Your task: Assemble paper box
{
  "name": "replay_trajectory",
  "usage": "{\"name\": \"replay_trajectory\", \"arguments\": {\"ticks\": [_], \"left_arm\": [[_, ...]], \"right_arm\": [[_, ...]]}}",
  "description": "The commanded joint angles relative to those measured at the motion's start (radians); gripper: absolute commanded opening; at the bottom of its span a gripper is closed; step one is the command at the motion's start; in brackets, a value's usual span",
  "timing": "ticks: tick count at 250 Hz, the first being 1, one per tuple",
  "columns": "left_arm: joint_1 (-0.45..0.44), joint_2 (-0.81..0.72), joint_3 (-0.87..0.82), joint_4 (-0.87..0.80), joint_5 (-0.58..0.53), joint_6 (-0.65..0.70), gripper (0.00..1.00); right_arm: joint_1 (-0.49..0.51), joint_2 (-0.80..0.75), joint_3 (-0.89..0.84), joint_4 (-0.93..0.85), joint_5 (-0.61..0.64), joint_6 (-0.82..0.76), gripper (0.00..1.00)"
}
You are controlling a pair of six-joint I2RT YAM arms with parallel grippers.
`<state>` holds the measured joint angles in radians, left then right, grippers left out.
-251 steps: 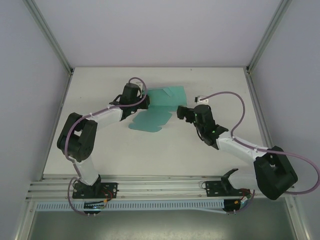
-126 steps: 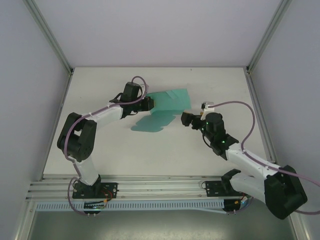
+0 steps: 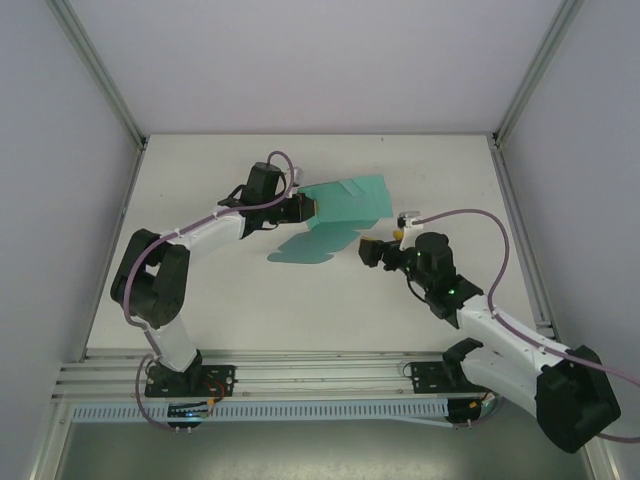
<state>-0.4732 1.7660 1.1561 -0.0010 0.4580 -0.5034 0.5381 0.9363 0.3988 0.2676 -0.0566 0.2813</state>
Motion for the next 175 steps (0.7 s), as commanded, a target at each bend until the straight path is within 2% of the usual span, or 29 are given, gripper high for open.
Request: {"name": "replay_trajectory", "arguments": {"ticks": [1, 49, 101, 175], "left_arm": [[0.001, -0.033, 0.021, 0.013, 0.025, -0.008, 0.00], [0.001, -0.028, 0.016, 0.026, 0.044, 0.000, 0.00], [0.000, -0.039, -0.003, 0.045, 0.068, 0.019, 0.00], [0.001, -0.022, -0.005, 0.070, 0.085, 0.065, 0.00]], "right_arm": [[-0.005, -0.065, 0.012, -0.057, 0.047, -0.035, 0.99], [-0.010, -0.099, 0.032, -0.054, 0.022, -0.062, 0.99], [-0.019, -0.023, 0.100, -0.070, 0.079, -0.136, 0.99], [-0.039, 0.074, 0.226, -0.080, 0.057, -0.185, 0.99]]}}
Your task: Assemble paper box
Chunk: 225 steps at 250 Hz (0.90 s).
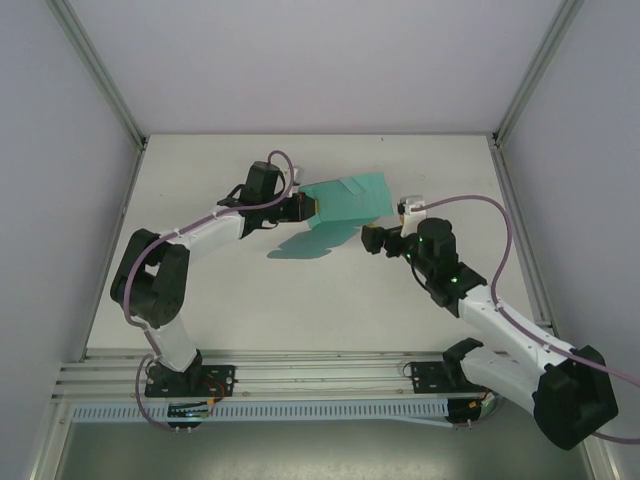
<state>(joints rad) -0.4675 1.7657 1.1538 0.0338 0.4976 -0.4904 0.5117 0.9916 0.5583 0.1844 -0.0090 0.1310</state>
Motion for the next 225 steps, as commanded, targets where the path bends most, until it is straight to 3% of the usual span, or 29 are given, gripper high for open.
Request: {"name": "replay_trajectory", "arguments": {"ticks": [1, 157, 205, 225], "left_arm": [[-0.005, -0.021, -0.001, 0.035, 0.046, 0.053, 0.00], [-0.005, 0.012, -0.015, 0.063, 0.088, 0.169, 0.00], [-0.005, 0.013, -0.004, 0.077, 0.108, 0.142, 0.00], [-0.005, 0.016, 0.011, 0.065, 0.108, 0.125, 0.00]], "right_arm": [[-0.014, 0.020, 0.068, 0.002, 0.009, -0.034, 0.99], [-0.042, 0.092, 0.190, -0.076, -0.031, -0.076, 0.99], [-0.038, 0.174, 0.211, -0.095, -0.132, -0.068, 0.99], [-0.028, 0.217, 0.205, -0.093, -0.093, -0.061, 0.99]]}}
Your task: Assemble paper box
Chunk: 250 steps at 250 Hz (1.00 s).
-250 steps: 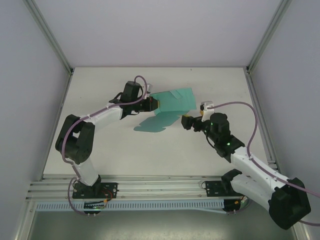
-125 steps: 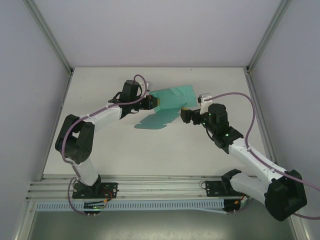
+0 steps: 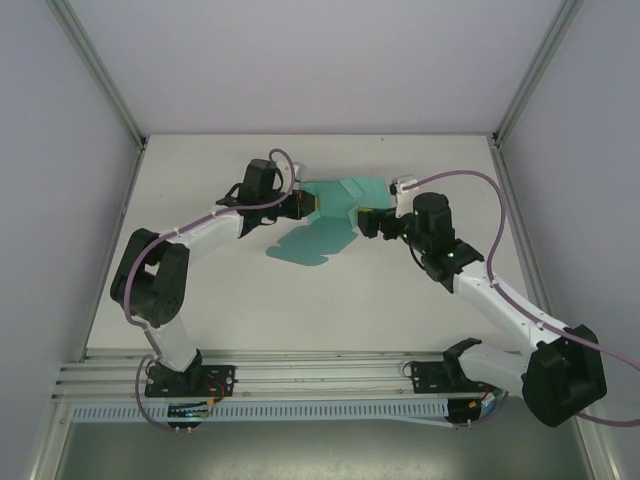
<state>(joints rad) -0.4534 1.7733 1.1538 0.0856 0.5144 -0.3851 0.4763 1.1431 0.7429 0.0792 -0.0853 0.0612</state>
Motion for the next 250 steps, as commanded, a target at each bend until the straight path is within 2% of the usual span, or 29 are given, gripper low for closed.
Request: {"name": "replay_trajectory", "arguments": {"ticks": [1, 19, 78, 96, 139, 170, 219, 250], "left_arm": [[-0.019, 0.008, 0.011, 0.013, 0.091, 0.019, 0.00], [-0.020, 0.008, 0.018, 0.014, 0.093, 0.008, 0.00], [-0.021, 0.024, 0.047, -0.032, 0.033, -0.013, 0.00], [-0.021, 0.027, 0.046, -0.035, 0.026, -0.010, 0.00], [-0.021, 0.022, 0.044, -0.055, -0.023, 0.006, 0.00], [-0.021, 0.021, 0.038, -0.061, -0.064, 0.006, 0.00], [-0.020, 0.032, 0.039, -0.069, -0.102, 0.004, 0.00], [-0.019, 0.020, 0.017, -0.053, -0.126, 0.027, 0.00]], "right_arm": [[0.009, 0.067, 0.020, 0.013, -0.013, 0.009, 0.99], [0.036, 0.101, 0.010, 0.028, 0.068, 0.001, 0.99], [0.183, 0.247, 0.058, 0.028, 0.518, -0.070, 0.99], [0.203, 0.282, 0.076, 0.026, 0.585, -0.070, 0.99], [0.210, 0.308, 0.098, 0.003, 0.640, -0.058, 0.99], [0.208, 0.261, 0.075, -0.001, 0.614, -0.056, 0.99], [0.192, 0.102, 0.009, -0.035, 0.554, -0.032, 0.99], [0.148, -0.044, -0.062, -0.074, 0.449, -0.011, 0.99]]}}
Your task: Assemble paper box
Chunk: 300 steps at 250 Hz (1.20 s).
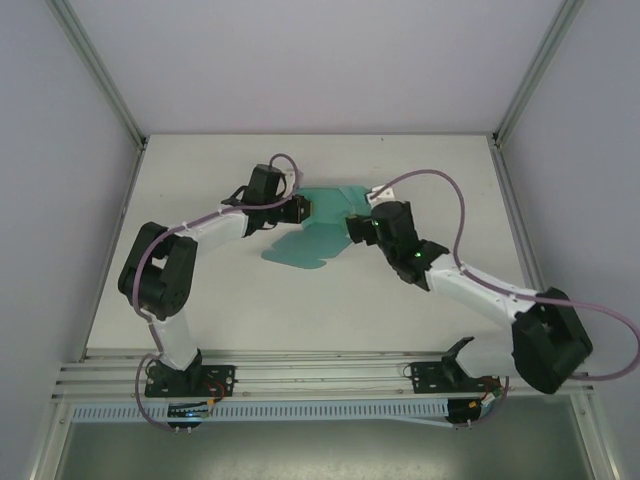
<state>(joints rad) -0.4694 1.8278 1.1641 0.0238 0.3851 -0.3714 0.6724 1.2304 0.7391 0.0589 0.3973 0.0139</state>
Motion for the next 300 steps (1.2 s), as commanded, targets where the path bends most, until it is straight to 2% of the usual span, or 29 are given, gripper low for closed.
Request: {"name": "replay_trajectory", "arguments": {"ticks": [1, 45, 76, 89, 115, 143, 177, 221, 300], "left_arm": [[-0.003, -0.036, 0.007, 0.009, 0.003, 0.014, 0.00], [0.007, -0.042, -0.009, 0.011, -0.026, 0.031, 0.00], [0.012, -0.042, -0.023, 0.026, -0.019, 0.050, 0.00], [0.014, -0.047, -0.034, 0.036, -0.017, 0.066, 0.00], [0.014, -0.063, -0.058, 0.064, -0.006, 0.096, 0.00], [0.014, -0.073, -0.066, 0.072, 0.007, 0.114, 0.00], [0.014, -0.075, -0.062, 0.077, 0.031, 0.112, 0.00], [0.014, -0.068, -0.056, 0.077, 0.043, 0.097, 0.00], [0.014, -0.049, -0.026, 0.063, 0.055, 0.066, 0.00]], "right_arm": [[-0.050, -0.136, -0.059, -0.056, -0.038, 0.037, 0.99], [-0.104, -0.381, -0.122, -0.173, -0.125, 0.073, 0.99], [-0.105, -0.542, -0.135, -0.239, -0.180, 0.069, 0.99], [-0.105, -0.594, -0.136, -0.255, -0.165, 0.072, 0.99], [-0.173, -0.641, -0.115, -0.293, -0.141, 0.074, 0.99], [-0.261, -0.587, -0.057, -0.356, -0.147, 0.069, 0.99], [-0.337, -0.453, -0.006, -0.364, -0.327, 0.045, 0.99], [-0.338, -0.283, 0.025, -0.324, -0.579, -0.014, 0.99], [-0.311, -0.131, 0.046, -0.204, -0.826, -0.007, 0.99]]}}
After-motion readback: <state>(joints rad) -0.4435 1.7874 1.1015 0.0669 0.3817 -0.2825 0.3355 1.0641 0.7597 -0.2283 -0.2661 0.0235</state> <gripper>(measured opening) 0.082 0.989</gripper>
